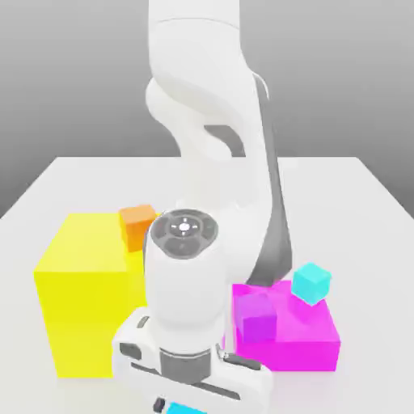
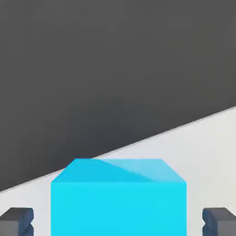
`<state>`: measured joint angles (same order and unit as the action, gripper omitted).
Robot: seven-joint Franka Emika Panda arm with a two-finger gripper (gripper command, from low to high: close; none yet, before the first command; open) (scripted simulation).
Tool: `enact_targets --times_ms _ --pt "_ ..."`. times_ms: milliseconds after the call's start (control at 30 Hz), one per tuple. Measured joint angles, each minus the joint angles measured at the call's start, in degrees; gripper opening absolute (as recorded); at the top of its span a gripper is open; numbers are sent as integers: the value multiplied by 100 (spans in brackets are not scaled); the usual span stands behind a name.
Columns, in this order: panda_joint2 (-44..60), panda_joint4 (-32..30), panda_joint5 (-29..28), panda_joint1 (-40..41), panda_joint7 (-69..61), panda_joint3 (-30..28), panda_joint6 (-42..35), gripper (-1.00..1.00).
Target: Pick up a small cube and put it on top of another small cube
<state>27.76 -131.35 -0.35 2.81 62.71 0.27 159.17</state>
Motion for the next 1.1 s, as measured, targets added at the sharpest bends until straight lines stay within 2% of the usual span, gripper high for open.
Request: enact_targets --times_ms 133,300,600,800,967,1000,1100 --pt "12 2 -3 2 4 2 10 -100" --pt "-886 -212 -2 6 -67 39 -676 -100" --pt "-2752 -1300 57 -265 -1579 536 -1457 -100" --pt "-4009 -2047 257 -671 -2751 564 -1964 -100" --pt "-3407 -2349 179 -733 -2868 581 -1065 -100" --pt "-3287 -2378 156 -730 -2854 583 -915 100" --pt "-3287 -2378 156 -730 -2854 583 -915 100"
